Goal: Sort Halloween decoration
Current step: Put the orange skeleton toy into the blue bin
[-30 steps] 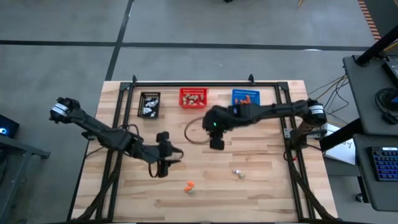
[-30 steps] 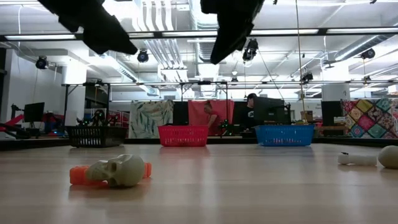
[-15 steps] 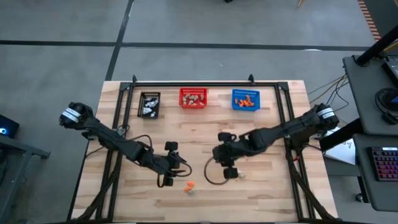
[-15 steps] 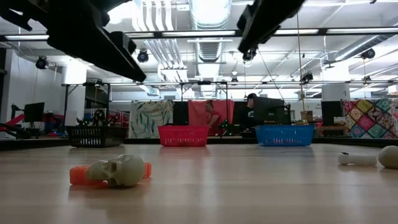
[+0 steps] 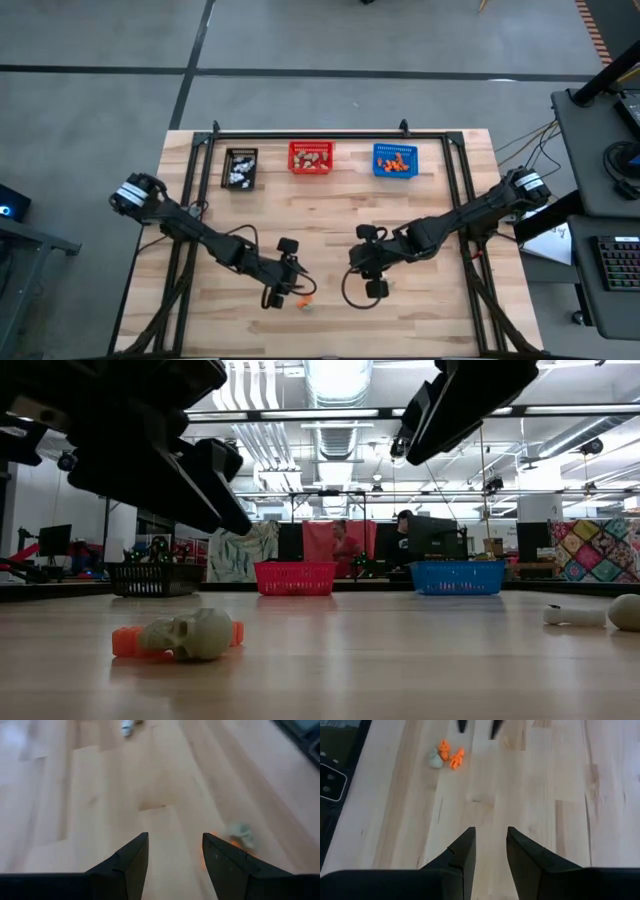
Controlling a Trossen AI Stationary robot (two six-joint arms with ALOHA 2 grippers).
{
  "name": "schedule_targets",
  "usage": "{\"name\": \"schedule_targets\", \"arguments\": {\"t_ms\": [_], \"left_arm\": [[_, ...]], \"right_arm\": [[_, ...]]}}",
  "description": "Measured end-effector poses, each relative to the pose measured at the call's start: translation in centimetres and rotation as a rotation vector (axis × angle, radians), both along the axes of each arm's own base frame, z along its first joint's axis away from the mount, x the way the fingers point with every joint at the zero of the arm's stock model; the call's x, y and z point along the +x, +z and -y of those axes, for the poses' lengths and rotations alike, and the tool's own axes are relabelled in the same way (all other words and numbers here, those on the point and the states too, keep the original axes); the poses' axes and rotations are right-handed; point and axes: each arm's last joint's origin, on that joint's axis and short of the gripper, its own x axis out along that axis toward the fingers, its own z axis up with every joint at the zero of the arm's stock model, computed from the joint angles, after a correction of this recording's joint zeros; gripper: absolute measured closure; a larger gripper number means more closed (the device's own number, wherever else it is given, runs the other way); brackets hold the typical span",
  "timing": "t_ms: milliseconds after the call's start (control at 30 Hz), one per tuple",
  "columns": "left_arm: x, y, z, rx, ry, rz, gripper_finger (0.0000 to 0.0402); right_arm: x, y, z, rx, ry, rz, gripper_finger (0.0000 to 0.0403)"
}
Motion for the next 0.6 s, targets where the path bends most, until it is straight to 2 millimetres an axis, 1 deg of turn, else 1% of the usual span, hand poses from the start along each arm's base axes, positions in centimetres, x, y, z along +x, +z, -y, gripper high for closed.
{"name": "schedule_targets", "arguments": {"t_ms": [133,233,600], "left_arm": [[0.6,-0.9,0.3,-0.061,-0.023,-0.003,0.0233],[0.6,-1.5,0.5,-0.103,-0.034,-0.033,0.0234],[0.7,-2.6,0.8,-0.131,-0.035,-0.074,0.0241]], "right_arm": [[-0.1,-0.3,0.0,0.016,-0.025,-0.011,0.0305],[-0.1,-0.4,0.0,0.024,-0.033,-0.011,0.0305],[-0.1,-0.4,0.0,0.029,-0.034,-0.005,0.0305]]}}
